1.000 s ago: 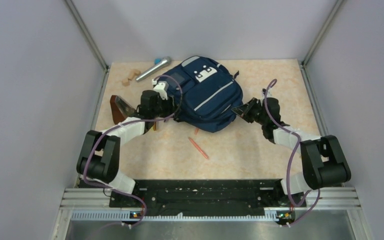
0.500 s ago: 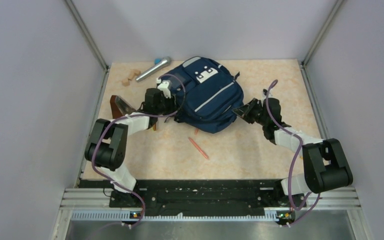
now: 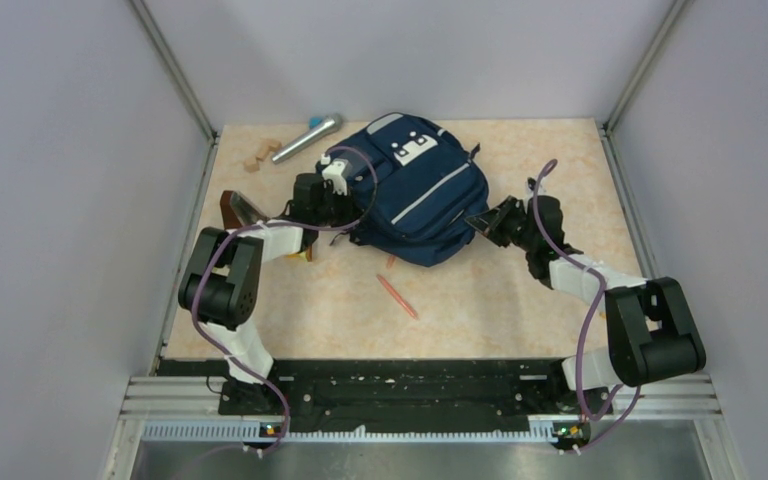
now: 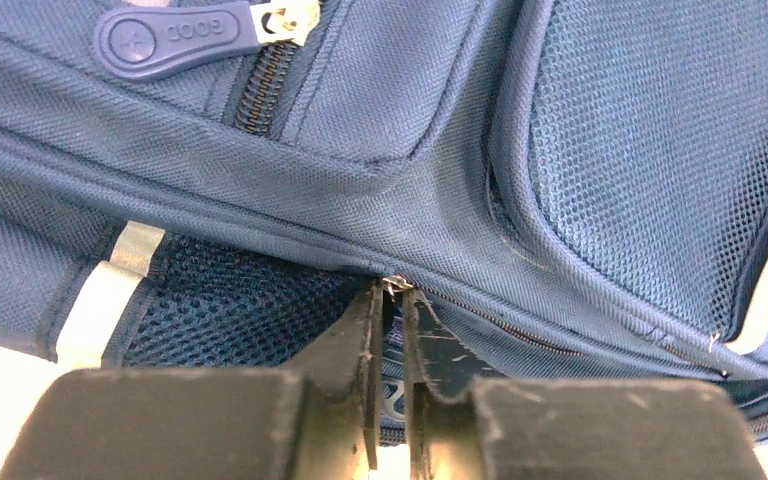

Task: Pack the student bag
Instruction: Zip the student bag at the center of the board.

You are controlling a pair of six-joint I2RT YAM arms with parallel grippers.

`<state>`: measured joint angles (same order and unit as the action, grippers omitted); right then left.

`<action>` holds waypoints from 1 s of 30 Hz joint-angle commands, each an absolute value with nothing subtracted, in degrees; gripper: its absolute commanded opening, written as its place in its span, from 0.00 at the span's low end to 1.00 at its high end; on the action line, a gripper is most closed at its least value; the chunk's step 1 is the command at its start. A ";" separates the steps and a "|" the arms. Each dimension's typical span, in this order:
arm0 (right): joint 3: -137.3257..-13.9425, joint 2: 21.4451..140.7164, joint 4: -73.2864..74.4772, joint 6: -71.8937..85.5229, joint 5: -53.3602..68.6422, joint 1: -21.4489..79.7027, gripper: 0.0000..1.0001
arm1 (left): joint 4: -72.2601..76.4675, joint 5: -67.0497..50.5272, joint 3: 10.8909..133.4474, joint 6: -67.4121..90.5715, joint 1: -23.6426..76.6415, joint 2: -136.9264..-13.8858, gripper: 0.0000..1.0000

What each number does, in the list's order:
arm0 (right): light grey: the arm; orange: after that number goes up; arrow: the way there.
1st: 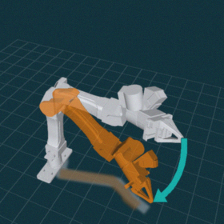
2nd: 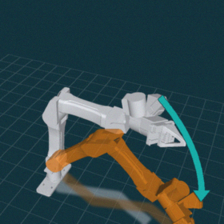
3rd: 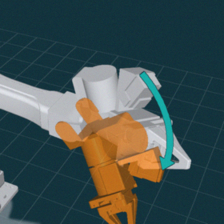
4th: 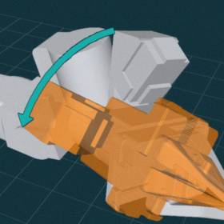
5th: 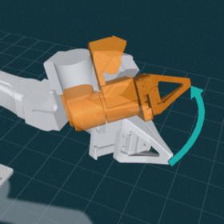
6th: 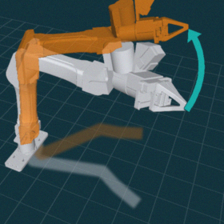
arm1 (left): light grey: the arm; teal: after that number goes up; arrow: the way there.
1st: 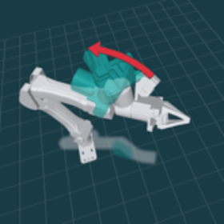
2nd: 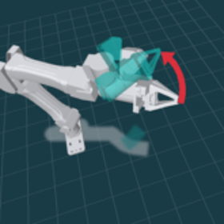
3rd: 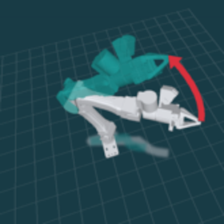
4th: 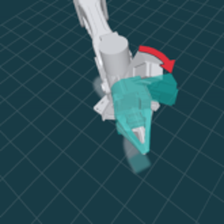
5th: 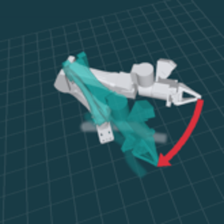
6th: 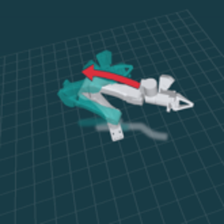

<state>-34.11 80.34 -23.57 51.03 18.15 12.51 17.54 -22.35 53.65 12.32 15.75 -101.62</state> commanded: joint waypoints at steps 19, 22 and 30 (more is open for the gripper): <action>-33.66 78.77 -30.87 50.99 19.52 11.80 0.00 | 18.17 -31.20 50.02 9.89 17.26 -89.69 0.00; -33.66 79.28 -31.09 50.81 19.60 11.79 0.00 | 13.49 -31.42 50.98 7.58 18.84 -88.77 0.00; -32.87 81.41 -32.35 50.57 19.16 11.80 0.00 | 7.94 -31.99 50.88 7.04 23.16 -89.21 0.00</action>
<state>-32.23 80.42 -24.84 50.39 17.65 11.44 11.14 -24.60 49.95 6.90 18.83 -91.24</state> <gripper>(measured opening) 0.055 0.016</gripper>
